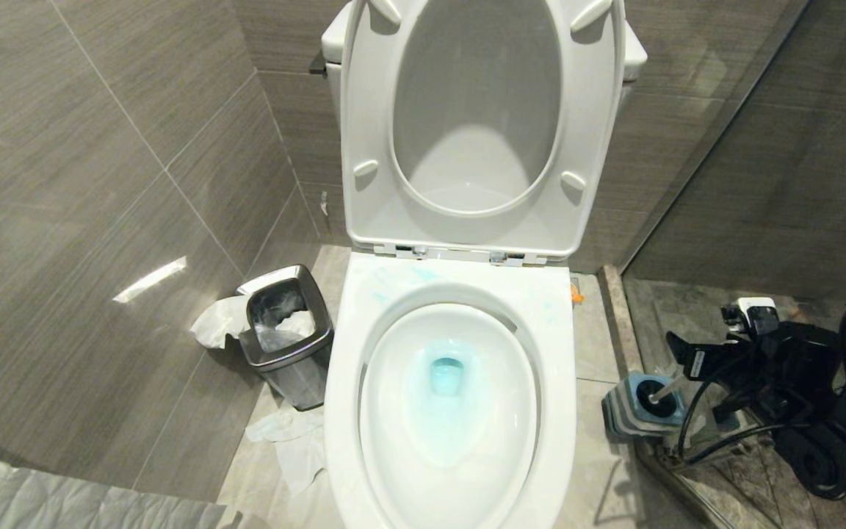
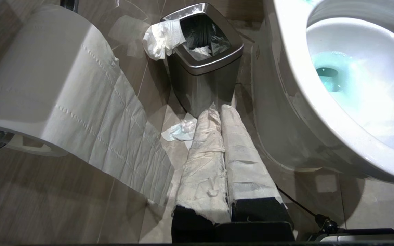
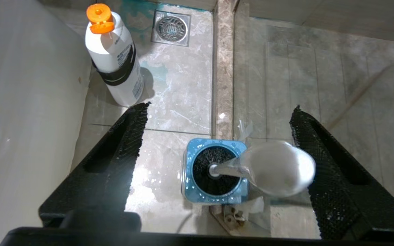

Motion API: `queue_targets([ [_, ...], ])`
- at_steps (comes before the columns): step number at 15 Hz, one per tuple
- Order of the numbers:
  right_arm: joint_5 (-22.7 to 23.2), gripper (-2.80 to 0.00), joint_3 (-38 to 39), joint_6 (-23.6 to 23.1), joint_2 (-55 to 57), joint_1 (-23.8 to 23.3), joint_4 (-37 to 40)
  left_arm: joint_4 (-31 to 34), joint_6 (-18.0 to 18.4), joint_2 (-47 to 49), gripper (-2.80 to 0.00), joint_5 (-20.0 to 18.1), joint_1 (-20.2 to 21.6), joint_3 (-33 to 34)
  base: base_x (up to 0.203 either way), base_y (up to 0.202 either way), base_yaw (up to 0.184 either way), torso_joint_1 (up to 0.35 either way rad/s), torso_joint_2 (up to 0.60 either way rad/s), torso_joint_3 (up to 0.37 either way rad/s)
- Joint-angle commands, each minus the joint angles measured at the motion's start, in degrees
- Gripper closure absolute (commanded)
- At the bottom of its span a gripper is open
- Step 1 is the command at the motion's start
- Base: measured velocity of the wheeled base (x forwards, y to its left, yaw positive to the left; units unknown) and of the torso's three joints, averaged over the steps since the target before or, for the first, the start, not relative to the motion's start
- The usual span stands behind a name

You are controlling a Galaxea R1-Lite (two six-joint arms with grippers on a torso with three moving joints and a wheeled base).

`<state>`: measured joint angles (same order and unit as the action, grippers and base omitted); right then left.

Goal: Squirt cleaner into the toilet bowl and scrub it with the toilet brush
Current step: Put the toilet brush back

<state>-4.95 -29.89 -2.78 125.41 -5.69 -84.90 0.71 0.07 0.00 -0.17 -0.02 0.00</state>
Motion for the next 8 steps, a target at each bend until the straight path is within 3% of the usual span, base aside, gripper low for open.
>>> queue_targets([
  [1,-0.1,-2.8,2.3,-0.1,-4.1,-0.1,-0.4,0.0,0.0,0.0,0.0,0.0,-0.1,0.1,0.0,0.0,0.0,0.0,0.0,0.0],
  [8,0.0,-2.8,9.8,-0.2,-14.9,0.0,-0.1,0.0,0.0,0.0,0.0,0.0,0.0,0.1,0.0,0.0,0.0,0.0,0.0,0.0],
])
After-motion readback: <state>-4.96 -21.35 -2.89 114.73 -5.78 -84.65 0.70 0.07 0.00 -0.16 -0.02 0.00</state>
